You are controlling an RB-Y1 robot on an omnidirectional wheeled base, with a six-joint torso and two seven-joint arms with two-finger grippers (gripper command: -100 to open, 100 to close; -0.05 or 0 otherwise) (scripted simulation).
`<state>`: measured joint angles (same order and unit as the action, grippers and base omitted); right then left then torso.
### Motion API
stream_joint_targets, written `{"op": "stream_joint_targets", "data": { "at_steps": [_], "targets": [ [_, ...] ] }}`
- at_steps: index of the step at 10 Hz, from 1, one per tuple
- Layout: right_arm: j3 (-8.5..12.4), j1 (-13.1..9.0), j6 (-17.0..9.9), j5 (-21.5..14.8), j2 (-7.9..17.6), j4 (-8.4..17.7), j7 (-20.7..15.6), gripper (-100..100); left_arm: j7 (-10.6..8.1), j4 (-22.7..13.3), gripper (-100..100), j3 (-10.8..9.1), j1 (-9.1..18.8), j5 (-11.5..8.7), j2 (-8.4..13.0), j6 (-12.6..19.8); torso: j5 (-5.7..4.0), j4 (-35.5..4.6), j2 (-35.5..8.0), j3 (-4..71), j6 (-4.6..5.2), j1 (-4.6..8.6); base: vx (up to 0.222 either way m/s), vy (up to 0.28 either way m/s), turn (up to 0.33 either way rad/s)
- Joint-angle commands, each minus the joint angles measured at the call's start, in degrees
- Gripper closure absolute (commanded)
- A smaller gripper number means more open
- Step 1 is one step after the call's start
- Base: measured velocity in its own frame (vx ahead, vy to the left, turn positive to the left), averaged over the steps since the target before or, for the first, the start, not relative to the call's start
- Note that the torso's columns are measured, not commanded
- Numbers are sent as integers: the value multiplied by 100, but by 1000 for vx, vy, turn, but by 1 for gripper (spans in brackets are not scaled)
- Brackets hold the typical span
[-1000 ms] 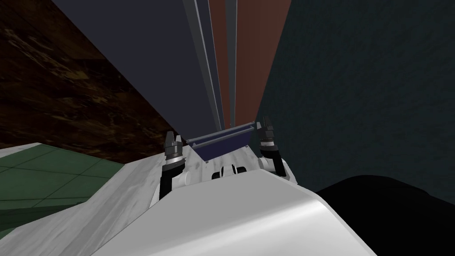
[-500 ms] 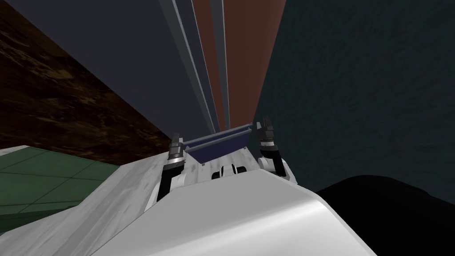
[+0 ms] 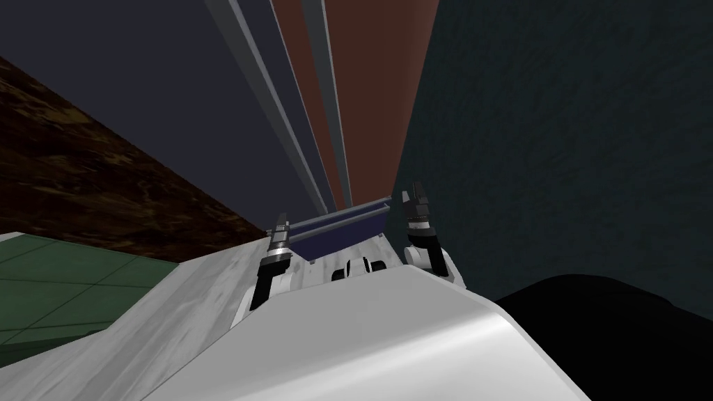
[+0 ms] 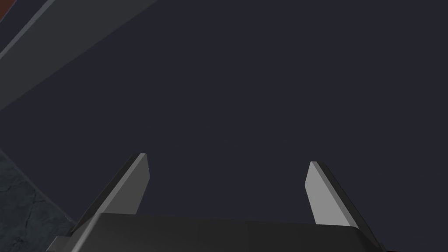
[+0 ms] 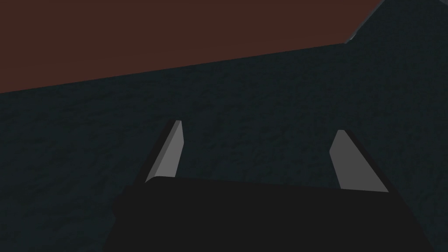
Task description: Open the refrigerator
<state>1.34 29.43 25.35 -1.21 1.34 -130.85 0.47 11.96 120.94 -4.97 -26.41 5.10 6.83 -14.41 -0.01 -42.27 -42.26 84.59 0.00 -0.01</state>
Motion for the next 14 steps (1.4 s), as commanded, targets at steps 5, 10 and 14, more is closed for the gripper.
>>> {"op": "stream_joint_targets", "data": {
  "at_steps": [5, 10, 14],
  "targets": [
    [0, 0, 0, 0, 0, 0, 0, 0, 194, -473, -100, -154, 24, 216, 48, 672, -2, -1, -1, -2, 0, 14, 87, -163, 13],
    [0, 0, 0, 0, 0, 0, 0, 0, 345, -816, -100, -254, 33, 382, 200, 1162, -2, 1, 1, 1, 0, 9, 87, -155, 11],
    [0, -1, 0, 0, 1, 0, 0, 0, 441, -1040, -100, -318, 40, 488, 317, 1475, 12, 21, 45, 26, 21, -8, 54, -122, 9]
  ]
}}
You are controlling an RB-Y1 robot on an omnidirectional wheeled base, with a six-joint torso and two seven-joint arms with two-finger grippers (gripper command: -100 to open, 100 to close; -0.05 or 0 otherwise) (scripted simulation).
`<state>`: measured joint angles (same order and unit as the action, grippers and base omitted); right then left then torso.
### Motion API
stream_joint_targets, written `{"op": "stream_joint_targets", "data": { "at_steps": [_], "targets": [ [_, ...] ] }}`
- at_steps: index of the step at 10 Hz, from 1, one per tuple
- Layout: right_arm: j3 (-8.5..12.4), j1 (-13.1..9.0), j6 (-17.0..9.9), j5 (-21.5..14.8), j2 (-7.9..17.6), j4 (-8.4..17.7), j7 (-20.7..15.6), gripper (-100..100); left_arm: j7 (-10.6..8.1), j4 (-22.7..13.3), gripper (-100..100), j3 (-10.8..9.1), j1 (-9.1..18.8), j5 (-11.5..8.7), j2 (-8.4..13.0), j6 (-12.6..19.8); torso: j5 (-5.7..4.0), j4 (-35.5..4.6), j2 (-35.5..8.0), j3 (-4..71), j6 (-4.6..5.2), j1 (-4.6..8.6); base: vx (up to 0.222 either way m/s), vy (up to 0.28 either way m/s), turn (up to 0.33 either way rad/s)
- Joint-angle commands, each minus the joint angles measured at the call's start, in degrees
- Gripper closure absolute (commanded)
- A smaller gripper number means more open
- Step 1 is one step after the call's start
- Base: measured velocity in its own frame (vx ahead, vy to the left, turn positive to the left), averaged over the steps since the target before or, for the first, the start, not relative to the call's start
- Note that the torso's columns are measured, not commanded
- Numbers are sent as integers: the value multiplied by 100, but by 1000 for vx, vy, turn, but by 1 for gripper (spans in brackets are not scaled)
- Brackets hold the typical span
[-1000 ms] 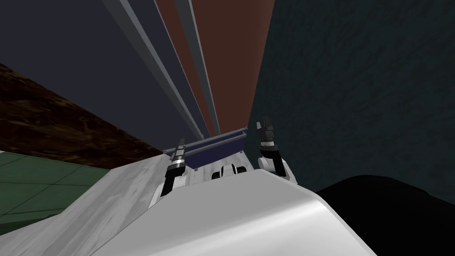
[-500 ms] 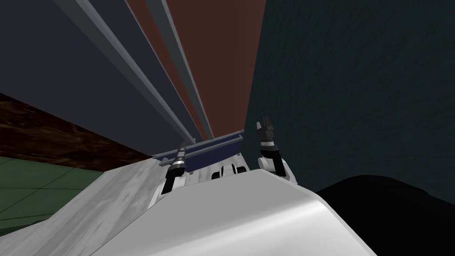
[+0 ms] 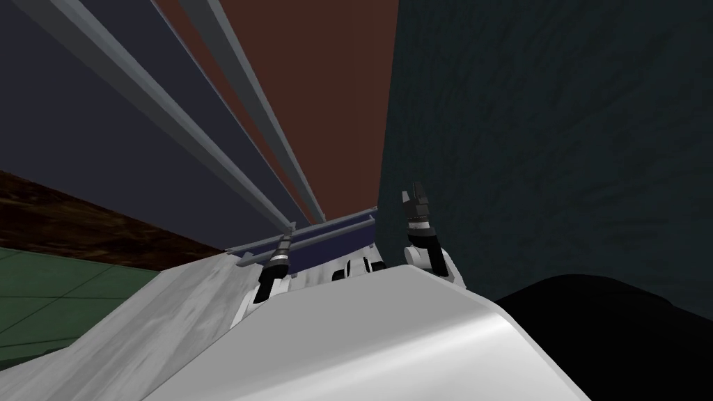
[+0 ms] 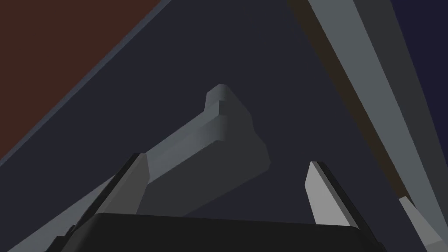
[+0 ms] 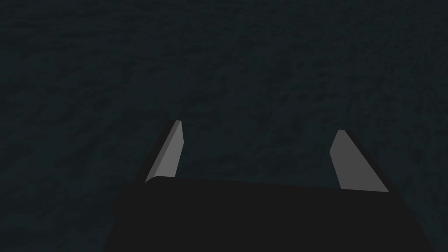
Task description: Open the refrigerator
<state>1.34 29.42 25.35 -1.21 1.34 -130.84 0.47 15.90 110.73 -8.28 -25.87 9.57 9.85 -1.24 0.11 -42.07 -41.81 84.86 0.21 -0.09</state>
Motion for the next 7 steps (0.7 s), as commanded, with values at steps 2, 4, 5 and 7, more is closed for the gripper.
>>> {"op": "stream_joint_targets", "data": {
  "at_steps": [2, 4, 5, 7],
  "targets": [
    [-1, 1, 1, 0, 1, -1, 0, 0, 36, 107, -100, -11, -29, 24, 28, 220, -6, -19, -42, -24, -20, -11, 58, -16, -21],
    [-8, 8, 3, -1, 1, 1, 1, 0, 40, 76, 100, 3, -23, 31, 11, 186, -10, -16, -33, -17, -22, 9, 35, 7, -7],
    [-9, 7, 3, -1, 1, 1, 1, 0, 9, 161, 100, 218, -75, -6, 184, 125, -9, -20, -53, -33, -25, 8, -198, 152, -191],
    [-9, 2, 3, -1, 3, 1, 2, 0, -8, 200, 100, 321, -103, -24, 270, 99, -9, -52, -121, -75, -49, -34, -194, 187, -153]
  ]
}}
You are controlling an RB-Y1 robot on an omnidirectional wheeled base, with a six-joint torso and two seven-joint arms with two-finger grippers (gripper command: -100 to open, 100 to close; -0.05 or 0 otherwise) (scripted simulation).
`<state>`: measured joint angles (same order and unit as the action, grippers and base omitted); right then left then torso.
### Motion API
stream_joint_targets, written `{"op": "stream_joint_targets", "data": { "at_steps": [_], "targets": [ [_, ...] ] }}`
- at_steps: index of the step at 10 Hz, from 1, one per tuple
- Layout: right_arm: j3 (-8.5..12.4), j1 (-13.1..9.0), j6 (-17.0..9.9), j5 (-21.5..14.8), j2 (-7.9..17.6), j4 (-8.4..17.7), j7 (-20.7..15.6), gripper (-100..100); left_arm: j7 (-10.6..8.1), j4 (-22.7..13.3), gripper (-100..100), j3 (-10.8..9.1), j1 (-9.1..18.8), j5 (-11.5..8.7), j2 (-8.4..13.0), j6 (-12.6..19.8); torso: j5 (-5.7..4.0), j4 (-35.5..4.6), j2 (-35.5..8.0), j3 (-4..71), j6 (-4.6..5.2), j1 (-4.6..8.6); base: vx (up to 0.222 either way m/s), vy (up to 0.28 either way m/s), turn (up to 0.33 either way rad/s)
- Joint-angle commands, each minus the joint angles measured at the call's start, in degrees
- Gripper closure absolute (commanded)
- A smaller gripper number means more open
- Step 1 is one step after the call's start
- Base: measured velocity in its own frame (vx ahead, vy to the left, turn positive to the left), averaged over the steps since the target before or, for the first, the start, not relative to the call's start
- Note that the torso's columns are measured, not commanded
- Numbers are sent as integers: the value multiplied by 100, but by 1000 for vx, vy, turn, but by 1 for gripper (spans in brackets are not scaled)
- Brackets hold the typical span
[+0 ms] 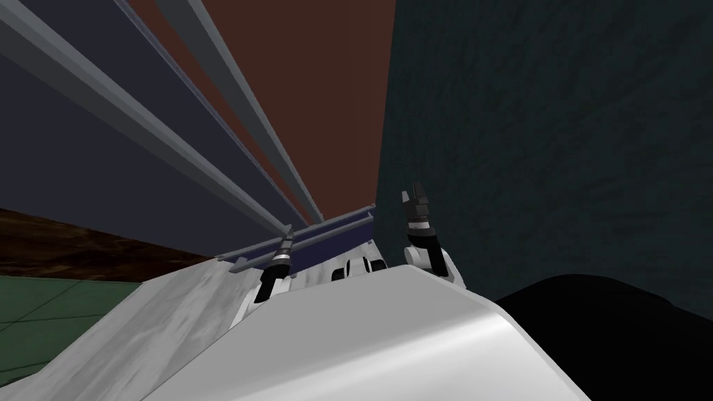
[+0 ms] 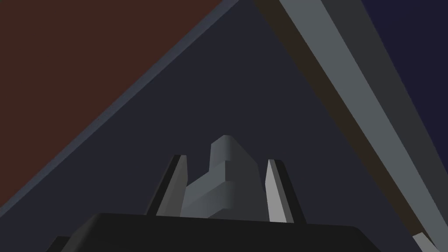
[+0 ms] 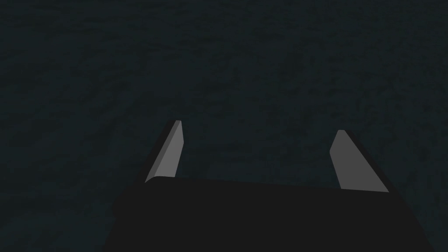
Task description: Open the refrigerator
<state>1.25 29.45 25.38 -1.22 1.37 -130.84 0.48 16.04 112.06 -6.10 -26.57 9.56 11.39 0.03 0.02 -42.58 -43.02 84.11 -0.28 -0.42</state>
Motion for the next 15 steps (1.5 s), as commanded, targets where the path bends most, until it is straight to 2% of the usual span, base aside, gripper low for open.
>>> {"op": "stream_joint_targets", "data": {
  "at_steps": [1, 5, 7, 8, 9, 11, 14, 15],
  "targets": [
    [0, 0, 0, 0, 0, 0, 0, 0, -37, 105, 100, 206, -62, -42, 202, -53, -10, -2, 16, 13, -19, -6, -216, 167, -137],
    [0, -1, 0, 0, 0, 0, 0, 0, -102, 259, 100, 618, -175, -117, 548, -156, -21, -13, 35, 31, -26, -19, -246, 206, -158],
    [0, 0, 0, 0, 0, 0, 0, 0, -134, 336, 100, 824, -232, -154, 721, -208, -23, -7, 31, 28, -14, 20, -284, 168, -121],
    [0, 0, 0, 0, 0, 0, 0, 0, -129, 283, 100, 797, -225, -149, 677, -152, -24, -3, 39, 31, 3, 40, -127, 71, -29],
    [0, 2, 0, 0, -1, 0, 0, 0, -140, 313, 100, 919, -293, -158, 775, -209, -31, 10, 99, 64, 17, 74, -99, 98, -68],
    [1, 1, 0, 0, 1, -1, 0, 0, -153, 410, 100, 1104, -375, -171, 951, -325, -12, 18, 91, 62, 47, 34, -143, 247, -191],
    [1, 1, 0, 0, 1, 0, 0, 0, -172, 555, 100, 1381, -499, -191, 1216, -498, -12, 0, 53, 37, -6, -3, -162, 233, -178],
    [1, 2, 0, 0, 1, 0, 0, 0, -172, 555, 100, 1381, -499, -191, 1216, -498, -14, -5, 46, 34, -13, -8, -124, 156, -43]
  ]
}}
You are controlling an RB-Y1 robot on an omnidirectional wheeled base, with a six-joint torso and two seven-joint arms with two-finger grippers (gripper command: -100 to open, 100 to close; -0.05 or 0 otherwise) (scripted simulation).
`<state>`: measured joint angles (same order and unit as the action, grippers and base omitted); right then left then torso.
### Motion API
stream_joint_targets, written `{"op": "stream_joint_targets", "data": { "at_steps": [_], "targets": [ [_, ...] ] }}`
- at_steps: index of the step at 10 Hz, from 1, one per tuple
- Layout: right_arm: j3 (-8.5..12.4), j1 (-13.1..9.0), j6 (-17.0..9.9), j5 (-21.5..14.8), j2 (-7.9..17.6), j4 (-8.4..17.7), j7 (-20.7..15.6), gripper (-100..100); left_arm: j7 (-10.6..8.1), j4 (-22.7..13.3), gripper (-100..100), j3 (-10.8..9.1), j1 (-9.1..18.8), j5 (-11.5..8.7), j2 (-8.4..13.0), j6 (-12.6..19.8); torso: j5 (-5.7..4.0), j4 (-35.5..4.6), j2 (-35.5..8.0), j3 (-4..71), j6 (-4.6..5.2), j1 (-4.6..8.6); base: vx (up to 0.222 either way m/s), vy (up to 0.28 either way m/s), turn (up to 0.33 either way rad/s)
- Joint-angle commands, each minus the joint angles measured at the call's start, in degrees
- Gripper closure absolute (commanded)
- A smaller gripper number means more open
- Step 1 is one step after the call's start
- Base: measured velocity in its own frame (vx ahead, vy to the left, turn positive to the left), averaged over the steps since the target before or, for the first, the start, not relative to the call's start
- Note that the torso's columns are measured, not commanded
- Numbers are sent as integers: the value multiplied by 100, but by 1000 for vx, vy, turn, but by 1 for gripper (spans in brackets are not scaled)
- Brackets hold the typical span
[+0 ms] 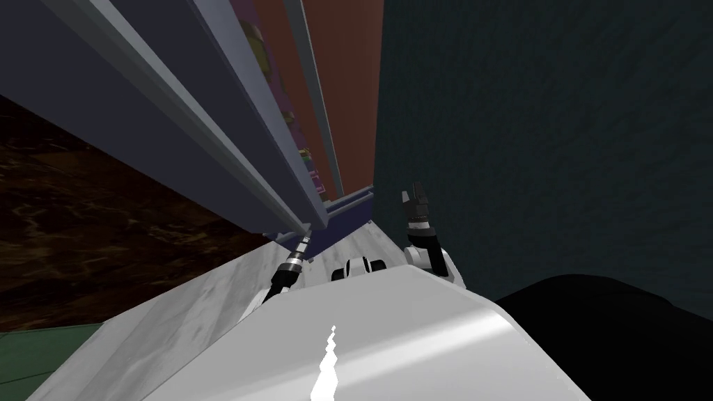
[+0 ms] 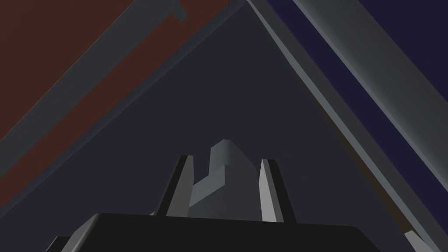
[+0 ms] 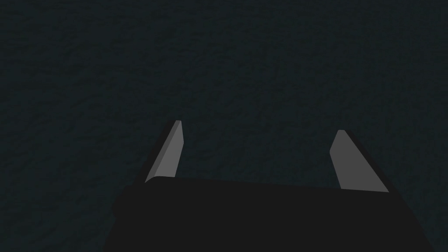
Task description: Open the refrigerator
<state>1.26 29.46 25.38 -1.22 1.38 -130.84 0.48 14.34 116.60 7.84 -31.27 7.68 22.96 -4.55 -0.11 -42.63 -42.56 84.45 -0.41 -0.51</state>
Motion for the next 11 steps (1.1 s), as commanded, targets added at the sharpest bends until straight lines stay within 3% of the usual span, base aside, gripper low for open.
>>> {"op": "stream_joint_targets", "data": {
  "at_steps": [1, 4, 5, 7, 10, 11],
  "targets": [
    [0, 1, 0, 0, -1, 0, 0, 0, -8, 149, 100, 79, -70, -10, 147, -98, -11, -5, 23, 16, -6, 13, -133, 154, -61],
    [0, 0, 0, 0, 0, 0, 0, 0, -28, 293, 100, 356, -194, -30, 411, -271, -4, -7, 17, 15, 12, -6, -153, 234, -159],
    [0, 1, 0, 0, 0, 0, 0, 0, -10, 246, 100, 393, -232, -8, 343, -178, -5, -9, 12, 11, 11, 7, -81, 92, -48],
    [-1, 2, 0, 0, -1, 0, 0, 0, -13, 321, 100, 588, -311, 6, 550, -348, -3, 26, 54, 34, 39, 53, -94, 173, -123],
    [0, 1, 0, 0, 0, 0, 0, 0, -23, 434, 100, 812, -396, 22, 841, -584, 8, 9, 33, 21, 14, -8, -111, 248, -161],
    [0, 1, 0, 0, 0, 0, 0, 0, -23, 434, 100, 812, -396, 22, 841, -584, 4, 2, 14, 12, 9, -8, -117, 202, -60]
  ]
}}
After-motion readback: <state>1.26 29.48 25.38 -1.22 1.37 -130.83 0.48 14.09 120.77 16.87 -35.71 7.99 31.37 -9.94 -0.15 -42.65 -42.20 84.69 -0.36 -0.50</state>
